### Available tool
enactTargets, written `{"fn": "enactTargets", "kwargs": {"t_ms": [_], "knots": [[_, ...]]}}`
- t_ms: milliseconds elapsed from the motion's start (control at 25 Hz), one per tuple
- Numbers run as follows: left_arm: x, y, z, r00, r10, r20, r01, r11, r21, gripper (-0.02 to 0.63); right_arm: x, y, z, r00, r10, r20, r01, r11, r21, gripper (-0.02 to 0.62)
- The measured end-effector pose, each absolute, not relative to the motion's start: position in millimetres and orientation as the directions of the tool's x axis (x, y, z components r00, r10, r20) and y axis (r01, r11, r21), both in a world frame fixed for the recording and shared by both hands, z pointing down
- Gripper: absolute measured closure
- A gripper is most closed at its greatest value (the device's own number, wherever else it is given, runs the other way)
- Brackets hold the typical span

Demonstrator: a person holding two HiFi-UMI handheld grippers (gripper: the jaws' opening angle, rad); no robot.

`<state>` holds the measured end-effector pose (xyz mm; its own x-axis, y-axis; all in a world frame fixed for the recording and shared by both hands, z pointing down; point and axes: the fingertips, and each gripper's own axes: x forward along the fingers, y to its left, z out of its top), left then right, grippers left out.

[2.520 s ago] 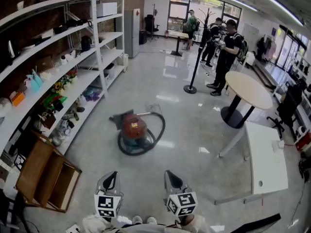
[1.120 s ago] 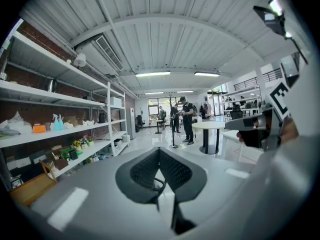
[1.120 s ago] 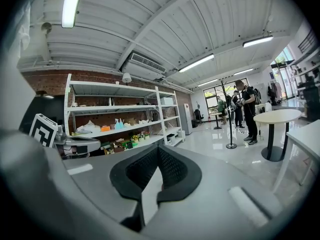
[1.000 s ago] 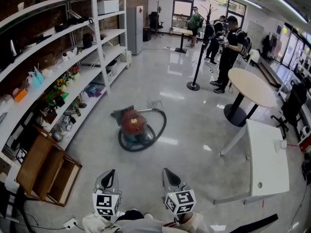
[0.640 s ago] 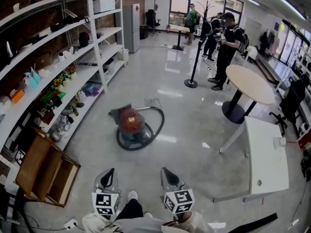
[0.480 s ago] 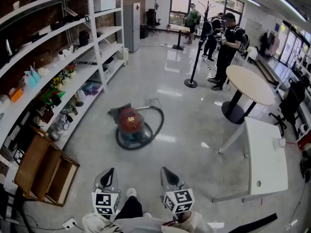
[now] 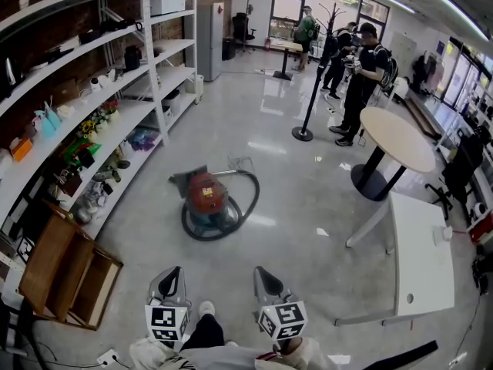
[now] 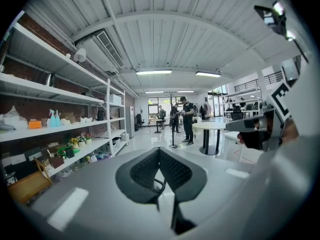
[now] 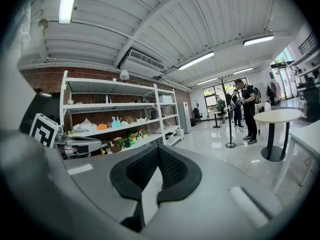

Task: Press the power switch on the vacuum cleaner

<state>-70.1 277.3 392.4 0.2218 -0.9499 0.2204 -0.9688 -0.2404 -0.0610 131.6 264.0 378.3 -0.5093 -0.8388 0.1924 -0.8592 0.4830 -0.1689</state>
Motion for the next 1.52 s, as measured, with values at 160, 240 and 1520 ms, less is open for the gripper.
{"fn": "enactTargets", "kwargs": {"t_ms": [160,240,1520], "knots": [[-74,264,397,0.224,-0.948,0.226,-0.969,-0.242,-0.052,0.606,127,252,381,-0.507,-0.838,0.201,-0.861,0.480,-0.168,0.595],[-78,256,398,0.223,-0.950,0.220,-0.969,-0.240,-0.051,0.606,123,244,384,-0.505,-0.839,0.205,-0.862,0.478,-0.166,0.595],[-145,127,402,0.266,-0.935,0.234,-0.961,-0.276,-0.012,0.606,61,129,389,-0.443,-0.858,0.260,-0.896,0.418,-0.149,0.595]]}}
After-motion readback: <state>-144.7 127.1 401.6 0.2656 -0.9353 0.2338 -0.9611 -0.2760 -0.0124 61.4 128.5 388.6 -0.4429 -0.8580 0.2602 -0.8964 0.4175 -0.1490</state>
